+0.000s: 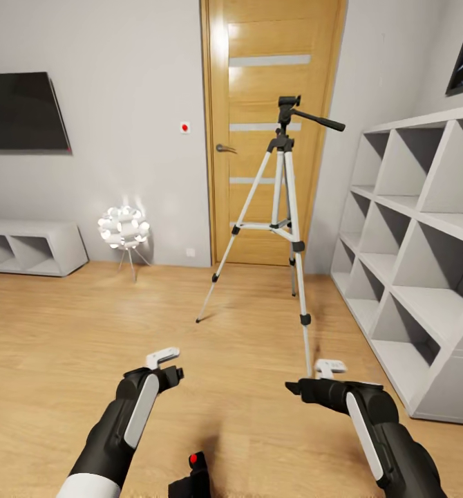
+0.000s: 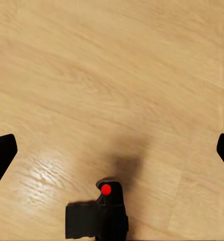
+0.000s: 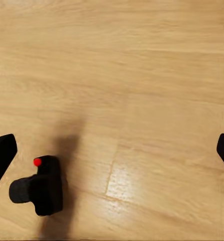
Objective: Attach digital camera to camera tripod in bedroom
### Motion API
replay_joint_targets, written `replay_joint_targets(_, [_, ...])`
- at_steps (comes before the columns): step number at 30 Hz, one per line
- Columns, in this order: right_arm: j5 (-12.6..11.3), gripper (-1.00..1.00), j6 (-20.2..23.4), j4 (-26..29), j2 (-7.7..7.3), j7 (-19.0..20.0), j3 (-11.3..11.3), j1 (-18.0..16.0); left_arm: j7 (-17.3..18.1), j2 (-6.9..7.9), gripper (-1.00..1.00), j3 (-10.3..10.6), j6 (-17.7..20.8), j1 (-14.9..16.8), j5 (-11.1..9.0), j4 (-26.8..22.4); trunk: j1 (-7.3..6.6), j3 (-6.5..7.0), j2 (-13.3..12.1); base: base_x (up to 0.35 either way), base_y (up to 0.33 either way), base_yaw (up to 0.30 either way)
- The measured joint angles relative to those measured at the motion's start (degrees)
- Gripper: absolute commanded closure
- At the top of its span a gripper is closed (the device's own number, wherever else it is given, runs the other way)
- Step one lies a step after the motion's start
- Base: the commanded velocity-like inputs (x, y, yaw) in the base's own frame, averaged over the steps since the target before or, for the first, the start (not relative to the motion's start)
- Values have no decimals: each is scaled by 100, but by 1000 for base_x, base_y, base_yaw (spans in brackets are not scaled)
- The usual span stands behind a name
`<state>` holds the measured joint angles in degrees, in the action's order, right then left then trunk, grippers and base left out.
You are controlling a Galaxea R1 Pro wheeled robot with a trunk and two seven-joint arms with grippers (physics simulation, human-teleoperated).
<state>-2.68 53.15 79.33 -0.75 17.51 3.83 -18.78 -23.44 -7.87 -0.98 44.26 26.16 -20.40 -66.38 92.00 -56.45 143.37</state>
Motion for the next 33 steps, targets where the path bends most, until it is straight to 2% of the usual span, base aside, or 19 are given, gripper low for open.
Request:
replay_joint_targets(1, [-17,-100,-3,0,-20,195,5,0,81,9,-100,0,4,0,-106,-55,3,-22,1,0,0,0])
replay_joint_targets(2, [-42,-100,-4,0,-81,569,18,0,236,48,-100,1,9,0,-315,-132,5,-44,3,0,0,0])
replay_joint_targets(5, [-60,-100,-8,-3,-194,1056,69,0,404,165,-100,6,10,0,-587,-201,13,-111,7,0,0,0])
replay_joint_targets(6, [-66,-100,-10,-7,-253,1269,123,0,469,247,-100,7,11,0,-710,-227,16,-133,8,0,0,0])
replay_joint_targets(9, [-75,-100,-15,-13,-319,1501,206,0,544,368,-100,9,10,0,-851,-254,23,-200,12,0,0,0])
replay_joint_targets(16, [-78,-100,-20,-20,-357,1635,258,0,588,442,-100,11,10,0,-933,-270,41,-355,22,0,0,0])
replay_joint_targets(33, [-68,-100,-20,-28,-365,1659,269,0,605,457,-100,10,10,0,-957,-273,85,-732,44,0,0,0])
